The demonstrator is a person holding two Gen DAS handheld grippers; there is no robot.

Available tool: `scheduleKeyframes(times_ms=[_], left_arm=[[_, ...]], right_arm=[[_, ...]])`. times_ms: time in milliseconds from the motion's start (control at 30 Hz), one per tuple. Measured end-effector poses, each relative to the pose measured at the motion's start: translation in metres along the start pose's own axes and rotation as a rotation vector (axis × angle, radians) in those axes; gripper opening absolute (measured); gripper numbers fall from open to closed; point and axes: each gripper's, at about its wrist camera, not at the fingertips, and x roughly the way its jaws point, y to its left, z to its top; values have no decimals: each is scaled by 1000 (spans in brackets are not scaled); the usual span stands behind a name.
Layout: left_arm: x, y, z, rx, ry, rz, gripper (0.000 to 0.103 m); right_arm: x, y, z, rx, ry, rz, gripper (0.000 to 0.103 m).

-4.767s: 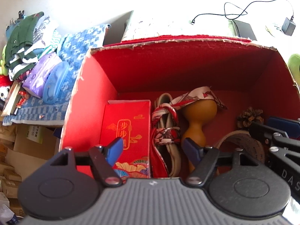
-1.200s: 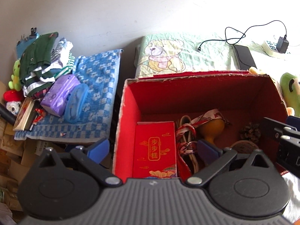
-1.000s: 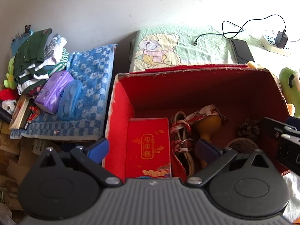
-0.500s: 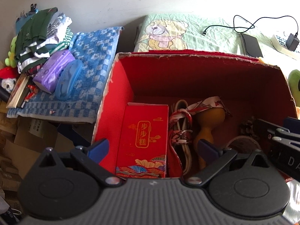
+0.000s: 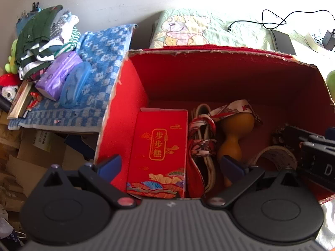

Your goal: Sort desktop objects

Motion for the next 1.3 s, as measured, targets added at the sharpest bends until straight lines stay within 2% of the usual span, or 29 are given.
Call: scheduleKeyframes(times_ms=[367, 567, 733, 967, 1067, 1300], left_arm=[[1, -2, 5, 37, 3, -3, 101], [4, -3, 18, 38, 28, 5, 100], [10, -5, 18, 41, 40, 2, 100], [20, -1, 8, 35, 70, 8, 100], [23, 1, 7, 35, 79, 6, 100], [27, 7, 9, 25, 80, -15, 100]], right_arm=[[3, -3, -2, 39, 14, -83, 80], [7, -4, 8, 55, 27, -77, 80], [14, -5, 11, 75, 64, -17, 79], [9, 7, 11, 23, 10, -13, 78], [13, 11, 12, 14, 26, 28, 75], [26, 16, 12, 6, 72, 53, 70]])
